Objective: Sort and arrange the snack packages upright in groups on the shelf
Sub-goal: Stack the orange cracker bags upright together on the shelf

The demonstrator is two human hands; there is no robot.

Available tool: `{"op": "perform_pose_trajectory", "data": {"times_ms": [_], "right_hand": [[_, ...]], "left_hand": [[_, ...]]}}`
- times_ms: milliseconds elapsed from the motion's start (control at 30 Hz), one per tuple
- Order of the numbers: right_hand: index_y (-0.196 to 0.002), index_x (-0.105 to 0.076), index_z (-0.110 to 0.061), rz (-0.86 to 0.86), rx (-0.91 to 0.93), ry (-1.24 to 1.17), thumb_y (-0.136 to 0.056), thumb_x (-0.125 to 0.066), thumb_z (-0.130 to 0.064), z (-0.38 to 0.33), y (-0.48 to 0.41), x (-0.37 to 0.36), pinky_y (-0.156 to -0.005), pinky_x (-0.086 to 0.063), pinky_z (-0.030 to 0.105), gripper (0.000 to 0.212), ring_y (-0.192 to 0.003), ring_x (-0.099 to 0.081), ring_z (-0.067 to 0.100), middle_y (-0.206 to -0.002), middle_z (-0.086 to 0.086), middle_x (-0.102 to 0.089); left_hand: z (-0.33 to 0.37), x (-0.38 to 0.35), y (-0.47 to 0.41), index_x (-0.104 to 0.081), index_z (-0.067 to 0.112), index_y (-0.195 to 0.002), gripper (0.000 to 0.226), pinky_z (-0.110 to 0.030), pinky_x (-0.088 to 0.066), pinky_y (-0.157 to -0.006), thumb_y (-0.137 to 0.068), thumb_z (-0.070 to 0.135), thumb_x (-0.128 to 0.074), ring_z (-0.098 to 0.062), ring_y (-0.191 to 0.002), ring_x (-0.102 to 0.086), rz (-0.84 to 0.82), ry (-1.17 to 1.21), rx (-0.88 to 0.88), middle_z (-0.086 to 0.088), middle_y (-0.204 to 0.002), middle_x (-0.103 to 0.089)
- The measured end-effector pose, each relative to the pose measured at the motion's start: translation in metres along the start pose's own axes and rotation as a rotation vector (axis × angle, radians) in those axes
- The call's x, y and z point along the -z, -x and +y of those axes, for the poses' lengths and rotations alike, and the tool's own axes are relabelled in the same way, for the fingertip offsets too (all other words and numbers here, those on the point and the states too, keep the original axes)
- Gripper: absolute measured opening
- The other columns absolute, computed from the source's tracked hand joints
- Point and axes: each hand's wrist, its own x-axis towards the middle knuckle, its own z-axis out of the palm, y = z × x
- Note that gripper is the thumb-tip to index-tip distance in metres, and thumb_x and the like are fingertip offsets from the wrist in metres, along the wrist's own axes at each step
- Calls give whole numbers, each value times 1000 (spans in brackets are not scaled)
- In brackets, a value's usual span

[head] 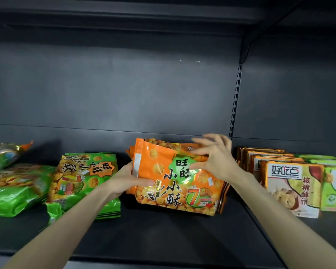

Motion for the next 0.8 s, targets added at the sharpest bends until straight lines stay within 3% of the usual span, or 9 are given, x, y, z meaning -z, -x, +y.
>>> {"op": "perform_pose_trajectory", "data": {"times_ms": [100,167,267,333,433,533,700,800], "right_hand": [[-145,-30,-38,64,-235,-66,-61,-78,-56,9,11,-5,-114,-4,50,98,-144,-4,27,-159,0,-9],[-151,-3,-31,33,-439,-209,-53,-83,-57,14,19,-7,-114,-5,55,129,-145,5,32,-159,4,12],[-150,12,-26,34,-580,-267,-47,-86,-55,24,28,-11,-115,-3,54,145,-145,11,32,-157,6,22],[-150,10,-26,-38,-601,-431,-49,-89,-44,30,31,-11,-115,-13,50,143,-146,5,32,-157,5,21],[-149,-17,-22,-156,-525,-511,-57,-89,-26,37,33,-9,-110,-31,43,117,-144,-15,31,-155,9,-2],[-144,-32,-20,-75,-450,-523,-61,-87,-15,38,33,-11,-102,-42,39,99,-136,-32,27,-149,7,-21],[-151,3,-24,88,-507,-694,-63,-85,-7,41,33,-26,-101,-45,46,126,-130,-44,25,-150,6,-30],[-147,20,-24,42,-497,-771,-65,-82,-2,47,31,-30,-96,-45,36,133,-117,-50,13,-149,4,-32]], "left_hand": [[-1,-7,1,-53,29,-107,57,-20,-51,-82,-63,9,-84,-1,-92,-64,45,-109,-9,10,-105,-67],[-7,-9,0,-52,25,-113,61,-28,-49,-91,-64,6,-83,-6,-97,-62,76,-146,19,8,-108,-66],[-13,-10,-2,-47,19,-126,77,-35,-46,-98,-60,8,-86,-15,-107,-60,109,-171,44,5,-114,-64],[-14,-12,-2,-44,21,-126,78,-32,-47,-94,-61,4,-85,-12,-104,-59,129,-168,35,9,-110,-62],[-11,-15,-4,-38,27,-124,84,-24,-46,-84,-61,-3,-83,-5,-95,-56,152,-144,2,13,-106,-59],[-14,-12,-9,-36,23,-130,92,-35,-46,-94,-58,-7,-83,-18,-108,-57,208,-103,7,3,-115,-60],[-14,-16,-18,-33,18,-131,88,-34,-42,-95,-61,-8,-81,-15,-111,-50,246,-171,-64,10,-110,-54],[-17,-19,-20,-35,21,-128,85,-28,-44,-91,-63,-6,-81,-12,-108,-50,270,-189,-98,16,-107,-54]]}}
